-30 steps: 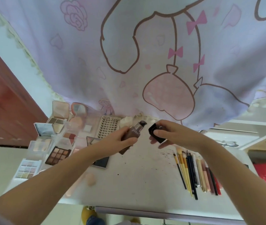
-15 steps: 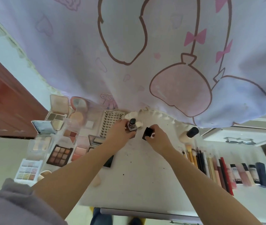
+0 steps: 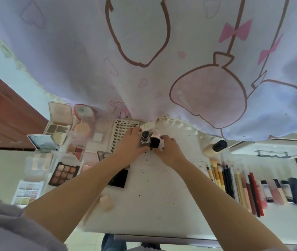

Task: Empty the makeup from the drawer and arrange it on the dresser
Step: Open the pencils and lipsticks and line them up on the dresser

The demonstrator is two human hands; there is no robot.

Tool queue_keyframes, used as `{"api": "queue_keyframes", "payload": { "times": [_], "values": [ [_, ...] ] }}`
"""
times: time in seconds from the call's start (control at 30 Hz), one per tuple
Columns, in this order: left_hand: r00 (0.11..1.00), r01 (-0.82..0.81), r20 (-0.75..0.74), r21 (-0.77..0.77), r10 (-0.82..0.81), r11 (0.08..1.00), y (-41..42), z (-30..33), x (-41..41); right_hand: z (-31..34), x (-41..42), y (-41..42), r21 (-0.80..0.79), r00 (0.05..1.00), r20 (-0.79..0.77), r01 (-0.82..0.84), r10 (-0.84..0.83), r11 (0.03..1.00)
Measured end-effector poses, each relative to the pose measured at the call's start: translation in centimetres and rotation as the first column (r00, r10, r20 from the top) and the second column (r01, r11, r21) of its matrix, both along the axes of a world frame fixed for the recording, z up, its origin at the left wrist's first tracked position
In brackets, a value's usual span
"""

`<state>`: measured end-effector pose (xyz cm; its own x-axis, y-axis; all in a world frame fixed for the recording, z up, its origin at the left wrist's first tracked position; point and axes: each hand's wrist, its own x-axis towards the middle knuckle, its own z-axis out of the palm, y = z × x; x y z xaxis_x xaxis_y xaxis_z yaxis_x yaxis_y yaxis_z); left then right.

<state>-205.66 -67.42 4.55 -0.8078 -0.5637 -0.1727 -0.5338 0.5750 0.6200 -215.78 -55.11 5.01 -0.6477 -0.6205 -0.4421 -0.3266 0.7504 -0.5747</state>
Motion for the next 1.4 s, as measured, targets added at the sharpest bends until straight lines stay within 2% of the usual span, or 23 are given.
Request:
{"api": "queue_keyframes", "payload": {
  "times": [0.03, 0.1, 0.17, 0.2, 0.27, 0.33, 0.43, 0.5, 0.63, 0.77, 0.83, 0.87, 0.93, 1.0, 1.03, 1.07, 1.17, 1.2, 1.27, 1.33, 1.37, 1.4],
  "values": [
    [0.999, -0.031, -0.046, -0.056, 0.028, 0.998, 0.2, 0.5, 0.6, 1.0, -0.5, 1.0, -0.016, 0.999, -0.037, -0.017, 0.016, 1.000],
    [0.963, -0.088, -0.267, -0.219, 0.027, 0.972, 1.2, 1.9, 1.7, 3.4, -1.9, 4.0, -0.078, 0.986, -0.169, -0.018, 0.005, 0.997],
    [0.873, -0.071, -0.480, -0.308, -0.090, 0.949, 3.1, 3.4, 1.7, 5.4, -3.5, 7.6, -0.146, 0.951, -0.302, 0.023, -0.066, 0.989],
    [0.838, -0.008, -0.519, -0.314, -0.165, 0.949, 4.3, 3.8, 1.1, 6.3, -4.3, 9.4, -0.165, 0.921, -0.374, 0.049, -0.108, 0.985],
    [0.836, 0.157, -0.474, -0.277, -0.277, 0.948, 7.1, 3.8, -1.3, 7.2, -5.8, 12.2, -0.148, 0.856, -0.492, 0.100, -0.161, 0.984],
    [0.892, 0.270, -0.333, -0.151, -0.306, 0.951, 10.2, 2.9, -4.4, 7.0, -7.0, 13.6, -0.023, 0.834, -0.541, 0.117, -0.111, 0.993],
    [0.934, 0.346, -0.118, 0.055, -0.338, 0.937, 13.6, 0.9, -9.1, 5.3, -8.1, 13.4, 0.227, 0.868, -0.492, 0.055, 0.066, 0.972],
    [0.927, 0.375, -0.075, 0.139, -0.367, 0.917, 15.0, -0.3, -11.0, 4.0, -8.5, 12.9, 0.259, 0.883, -0.457, 0.020, 0.104, 0.966],
    [0.936, 0.347, -0.134, 0.221, -0.324, 0.911, 15.6, -1.6, -10.9, 3.3, -8.7, 13.1, 0.179, 0.918, -0.383, -0.038, 0.105, 0.983],
    [0.957, 0.286, -0.144, 0.322, -0.252, 0.903, 13.7, -0.4, -8.8, 5.4, -7.5, 14.1, -0.116, 0.969, -0.246, -0.062, 0.032, 0.991],
    [0.954, 0.300, -0.114, 0.363, -0.278, 0.882, 12.7, 1.3, -7.7, 7.4, -7.2, 14.2, -0.165, 0.988, -0.151, -0.061, 0.036, 0.984],
    [0.940, 0.341, -0.103, 0.319, -0.326, 0.884, 12.3, 2.3, -7.2, 8.4, -7.2, 14.0, -0.155, 0.996, -0.091, -0.039, 0.025, 0.987],
    [0.900, 0.436, -0.053, 0.095, -0.433, 0.895, 11.9, 4.4, -6.5, 10.5, -7.1, 13.5, -0.047, 0.999, -0.036, -0.012, 0.011, 0.999],
    [0.875, 0.477, -0.024, -0.133, -0.484, 0.869, 12.0, 6.4, -6.0, 12.3, -6.7, 12.8, 0.111, 0.990, -0.124, -0.053, 0.066, 0.992],
    [0.871, 0.478, -0.040, -0.161, -0.490, 0.863, 12.0, 7.4, -5.7, 13.0, -6.4, 12.5, 0.140, 0.980, -0.177, -0.067, 0.091, 0.988],
    [0.869, 0.481, -0.065, -0.121, -0.491, 0.868, 12.1, 8.3, -5.3, 13.6, -6.1, 12.4, 0.126, 0.972, -0.213, -0.074, 0.100, 0.989],
    [0.878, 0.477, -0.173, 0.228, -0.447, 0.849, 11.6, 10.9, -4.0, 15.2, -4.7, 12.7, -0.001, 0.964, -0.251, -0.090, 0.087, 0.996],
    [0.874, 0.486, -0.188, 0.337, -0.448, 0.806, 11.3, 11.7, -3.6, 15.5, -4.2, 12.9, -0.054, 0.959, -0.270, -0.101, 0.082, 0.993],
    [0.852, 0.513, -0.238, 0.563, -0.467, 0.648, 10.8, 13.1, -2.7, 16.1, -3.4, 13.2, -0.176, 0.931, -0.350, -0.171, 0.101, 0.970],
    [0.831, 0.532, -0.310, 0.684, -0.462, 0.499, 10.4, 13.7, -2.0, 16.9, -2.7, 13.3, -0.250, 0.898, -0.410, -0.279, 0.159, 0.927],
    [0.826, 0.540, -0.329, 0.694, -0.458, 0.477, 10.3, 14.0, -1.7, 17.4, -2.7, 13.4, -0.253, 0.883, -0.425, -0.328, 0.200, 0.910],
    [0.828, 0.541, -0.326, 0.678, -0.456, 0.498, 10.0, 14.1, -1.5, 17.8, -2.8, 13.5, -0.247, 0.880, -0.411, -0.359, 0.238, 0.900]
  ]
}}
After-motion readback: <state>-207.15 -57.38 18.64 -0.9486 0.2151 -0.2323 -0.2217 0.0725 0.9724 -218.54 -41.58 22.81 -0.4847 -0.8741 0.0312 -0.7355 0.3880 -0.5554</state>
